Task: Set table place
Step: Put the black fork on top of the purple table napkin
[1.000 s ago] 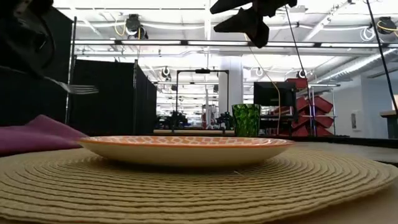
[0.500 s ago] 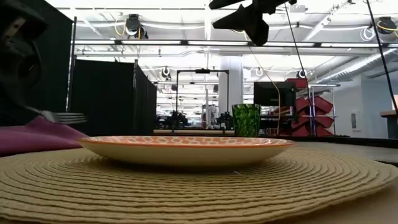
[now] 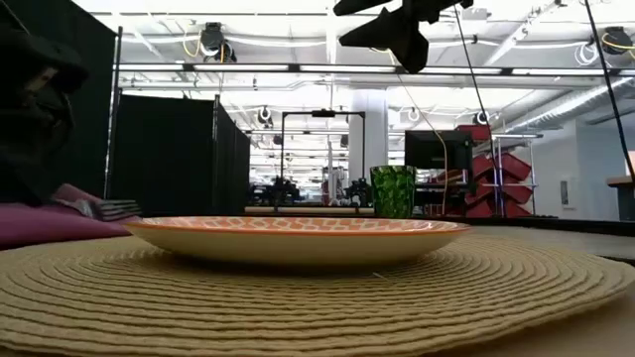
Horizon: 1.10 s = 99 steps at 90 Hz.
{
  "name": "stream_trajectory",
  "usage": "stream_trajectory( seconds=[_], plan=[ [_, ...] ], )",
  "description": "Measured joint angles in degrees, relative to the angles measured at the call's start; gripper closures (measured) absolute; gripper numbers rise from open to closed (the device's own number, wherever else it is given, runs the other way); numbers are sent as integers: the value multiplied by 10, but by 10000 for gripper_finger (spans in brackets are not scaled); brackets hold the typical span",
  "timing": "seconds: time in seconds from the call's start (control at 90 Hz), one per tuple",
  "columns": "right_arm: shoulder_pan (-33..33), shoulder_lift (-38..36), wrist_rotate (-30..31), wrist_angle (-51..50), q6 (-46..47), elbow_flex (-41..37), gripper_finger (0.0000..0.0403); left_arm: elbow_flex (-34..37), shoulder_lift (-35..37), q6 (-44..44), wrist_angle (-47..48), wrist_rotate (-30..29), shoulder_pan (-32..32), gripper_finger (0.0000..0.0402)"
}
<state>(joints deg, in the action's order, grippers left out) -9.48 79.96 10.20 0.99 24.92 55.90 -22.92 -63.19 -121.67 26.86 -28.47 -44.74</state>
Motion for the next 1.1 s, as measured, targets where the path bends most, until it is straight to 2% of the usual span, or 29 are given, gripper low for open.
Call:
stream_trajectory(
  seconds=[0.167, 0.411, 0.8, 0.933, 1.1],
  plan=[
    [0, 0, -14, -7, -5, 0, 231, 0, -3, -2, 6, 37, 0, 401],
    [0, 0, -14, -9, -12, 0, 231, 0, -15, 5, 12, 41, 1, 402],
    [0, 0, -15, 1, -12, 0, 231, -1, -19, 37, 6, 85, 0, 401],
    [0, 0, -15, 1, -12, 0, 231, -1, -18, 43, 0, 84, 0, 386],
    [0, 0, -15, 1, -12, 0, 231, -1, -18, 55, -15, 76, 0, 349]
  ],
)
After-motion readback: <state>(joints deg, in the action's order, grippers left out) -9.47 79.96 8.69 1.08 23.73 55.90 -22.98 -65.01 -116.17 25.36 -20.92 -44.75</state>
